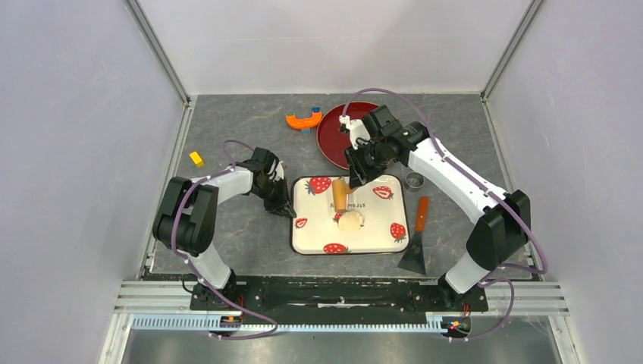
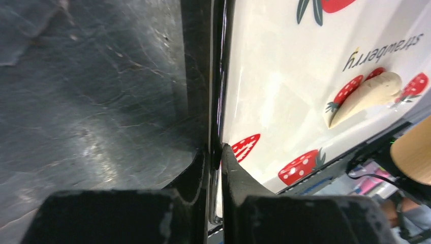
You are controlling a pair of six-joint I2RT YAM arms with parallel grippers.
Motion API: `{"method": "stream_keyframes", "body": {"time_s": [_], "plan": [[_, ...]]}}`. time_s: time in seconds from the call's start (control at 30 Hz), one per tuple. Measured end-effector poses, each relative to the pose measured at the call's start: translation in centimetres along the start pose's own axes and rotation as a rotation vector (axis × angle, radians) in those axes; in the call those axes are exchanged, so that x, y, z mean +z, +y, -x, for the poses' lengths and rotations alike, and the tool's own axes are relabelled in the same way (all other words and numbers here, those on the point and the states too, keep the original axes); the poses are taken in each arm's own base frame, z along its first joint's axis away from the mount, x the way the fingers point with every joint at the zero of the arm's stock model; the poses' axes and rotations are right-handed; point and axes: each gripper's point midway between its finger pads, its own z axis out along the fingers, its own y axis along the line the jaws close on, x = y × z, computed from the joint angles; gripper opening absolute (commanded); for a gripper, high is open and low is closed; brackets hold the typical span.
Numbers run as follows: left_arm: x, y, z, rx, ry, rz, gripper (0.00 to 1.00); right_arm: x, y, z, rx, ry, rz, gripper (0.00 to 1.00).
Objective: Roll out the dumpling wrappers from the dough
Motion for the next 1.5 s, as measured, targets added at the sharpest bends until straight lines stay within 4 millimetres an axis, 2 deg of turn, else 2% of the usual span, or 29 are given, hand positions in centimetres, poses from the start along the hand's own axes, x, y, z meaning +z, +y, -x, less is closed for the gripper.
{"method": "stream_keyframes", "body": {"time_s": [0.17, 0.53, 0.9, 1.17, 1.5], "plan": [[-0.7, 1.2, 0.8, 0.049, 0.003, 0.097, 0.02, -0.3, -1.5, -0.9, 0.000, 0.036, -0.065, 0.00], [-1.0, 1.8, 0.6, 0.052, 0.012, 0.135, 0.02, 0.6, -2.4, -2.9, -0.008, 0.133, -0.132, 0.00], [-1.1, 1.9, 0.6, 0.053, 0.014, 0.148, 0.02, 2.0, -1.0, -3.8, -0.060, 0.186, -0.135, 0.00], [-1.2, 2.0, 0.6, 0.052, 0.015, 0.154, 0.02, 3.1, -1.3, -4.8, -0.061, 0.195, -0.156, 0.00], [-1.2, 2.0, 0.6, 0.053, 0.015, 0.162, 0.02, 3.1, -1.6, -5.4, -0.021, 0.177, -0.207, 0.00]]}}
